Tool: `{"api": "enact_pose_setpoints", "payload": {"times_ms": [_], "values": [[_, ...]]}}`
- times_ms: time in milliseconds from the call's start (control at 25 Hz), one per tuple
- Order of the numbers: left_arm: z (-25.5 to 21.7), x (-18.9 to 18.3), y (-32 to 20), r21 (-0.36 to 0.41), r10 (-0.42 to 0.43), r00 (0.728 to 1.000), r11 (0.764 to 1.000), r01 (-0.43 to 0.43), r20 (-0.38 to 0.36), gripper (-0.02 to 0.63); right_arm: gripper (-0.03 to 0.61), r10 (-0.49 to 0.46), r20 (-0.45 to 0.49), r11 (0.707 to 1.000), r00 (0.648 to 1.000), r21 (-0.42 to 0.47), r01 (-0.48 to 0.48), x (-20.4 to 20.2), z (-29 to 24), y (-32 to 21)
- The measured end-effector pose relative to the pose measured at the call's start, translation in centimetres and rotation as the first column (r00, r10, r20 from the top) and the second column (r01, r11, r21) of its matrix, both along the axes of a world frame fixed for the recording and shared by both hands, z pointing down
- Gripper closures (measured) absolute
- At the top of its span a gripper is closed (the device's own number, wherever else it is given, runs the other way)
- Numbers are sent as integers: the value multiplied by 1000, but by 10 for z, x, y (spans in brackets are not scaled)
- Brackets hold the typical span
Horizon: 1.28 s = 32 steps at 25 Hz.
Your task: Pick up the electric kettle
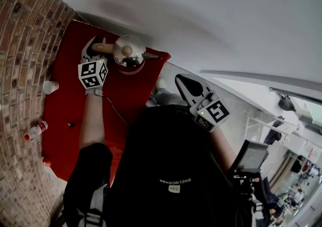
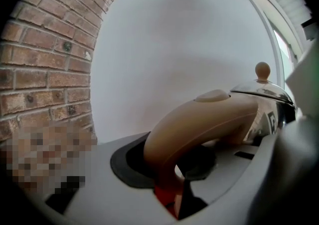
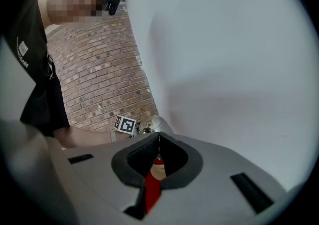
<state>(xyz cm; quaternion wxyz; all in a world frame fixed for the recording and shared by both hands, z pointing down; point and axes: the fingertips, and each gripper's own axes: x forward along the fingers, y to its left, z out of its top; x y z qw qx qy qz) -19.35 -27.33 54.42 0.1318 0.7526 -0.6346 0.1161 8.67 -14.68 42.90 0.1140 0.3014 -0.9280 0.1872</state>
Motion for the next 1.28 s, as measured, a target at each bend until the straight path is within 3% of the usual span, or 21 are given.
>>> {"api": "enact_pose_setpoints", "payload": {"times_ms": [160, 480, 800, 1080, 1280], "values": [[-19, 0, 8, -2, -13, 1000, 1000, 13, 14, 511, 571, -17, 11, 1000, 1000, 0, 17, -3, -1, -1], [-57, 0, 27, -9, -84, 996, 996, 83, -44, 511, 571, -87, 30, 996, 996, 15, 87, -5, -8, -5], [-102, -20, 58, 11, -191, 980, 981, 192, -50, 511, 571, -152, 54, 988, 987, 20, 151, -11, -15, -17], [-126, -44, 94, 11, -295, 955, 955, 296, -15, 511, 571, -226, 71, 974, 972, 42, 223, -30, -23, -29], [-134, -64, 125, -8, -386, 921, 922, 386, -62, 511, 571, -294, 86, 956, 952, 51, 290, -54, -25, -30]]}}
